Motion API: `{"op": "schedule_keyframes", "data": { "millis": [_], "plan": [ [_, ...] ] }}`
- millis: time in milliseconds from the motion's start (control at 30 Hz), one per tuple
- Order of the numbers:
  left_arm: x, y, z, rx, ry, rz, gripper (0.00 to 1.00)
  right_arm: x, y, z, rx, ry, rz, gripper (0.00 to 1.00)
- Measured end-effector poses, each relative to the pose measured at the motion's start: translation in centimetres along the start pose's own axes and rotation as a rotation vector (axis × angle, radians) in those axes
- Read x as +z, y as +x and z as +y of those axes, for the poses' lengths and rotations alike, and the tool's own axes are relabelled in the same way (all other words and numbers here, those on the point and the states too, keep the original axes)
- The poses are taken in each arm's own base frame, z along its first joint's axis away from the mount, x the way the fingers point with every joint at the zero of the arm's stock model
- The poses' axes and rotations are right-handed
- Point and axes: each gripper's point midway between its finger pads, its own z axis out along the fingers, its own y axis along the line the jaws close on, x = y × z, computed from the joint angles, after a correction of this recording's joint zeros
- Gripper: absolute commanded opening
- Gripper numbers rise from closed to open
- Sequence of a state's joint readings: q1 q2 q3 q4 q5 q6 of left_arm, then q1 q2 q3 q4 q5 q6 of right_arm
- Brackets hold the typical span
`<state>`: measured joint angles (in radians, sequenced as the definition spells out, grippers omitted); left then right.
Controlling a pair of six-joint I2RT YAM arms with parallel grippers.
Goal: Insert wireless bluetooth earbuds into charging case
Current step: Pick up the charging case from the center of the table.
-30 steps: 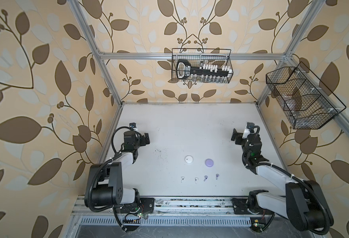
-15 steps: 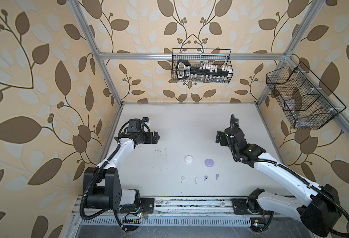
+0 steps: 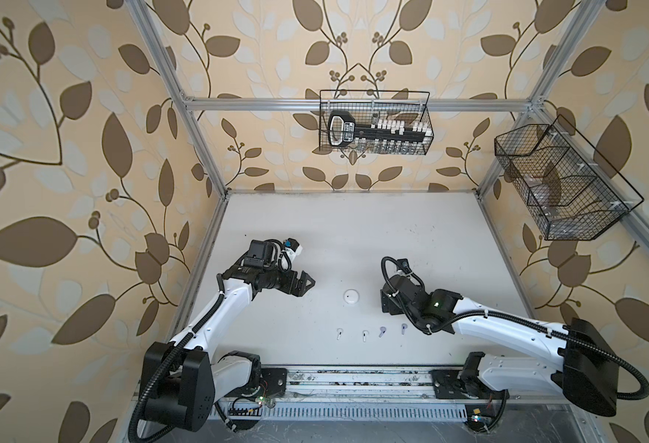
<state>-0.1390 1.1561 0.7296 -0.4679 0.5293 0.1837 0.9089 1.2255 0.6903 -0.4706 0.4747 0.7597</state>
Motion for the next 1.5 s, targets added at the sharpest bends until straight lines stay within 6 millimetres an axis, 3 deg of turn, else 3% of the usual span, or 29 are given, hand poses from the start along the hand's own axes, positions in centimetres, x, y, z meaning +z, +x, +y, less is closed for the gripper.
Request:
{"op": "schedule_keyframes", "data": {
  "millis": [333, 533, 1000, 1200, 1500],
  "plan": [
    [0.1, 0.3, -0.2, 0.002, 0.013, -0.002, 0.99, 2.5, 2.1, 1.6, 0.121, -0.03, 0.091, 0.86],
    [0.1, 0.2, -0.1, 0.006, 0.009, -0.007, 0.99, 3.9, 3.3, 1.6, 0.141, -0.003, 0.136, 0.86],
    [0.1, 0.0, 0.3, 0.01, -0.016, -0.014, 0.99, 5.3, 4.3, 2.1, 0.123, 0.002, 0.165, 0.82],
    [0.1, -0.1, 0.4, 0.011, -0.019, -0.015, 0.99, 5.6, 4.0, 2.3, 0.103, 0.006, 0.165, 0.76],
    [0.1, 0.0, 0.7, 0.011, -0.037, -0.014, 0.99, 6.0, 3.5, 2.4, 0.087, 0.01, 0.164, 0.76]
  ]
}}
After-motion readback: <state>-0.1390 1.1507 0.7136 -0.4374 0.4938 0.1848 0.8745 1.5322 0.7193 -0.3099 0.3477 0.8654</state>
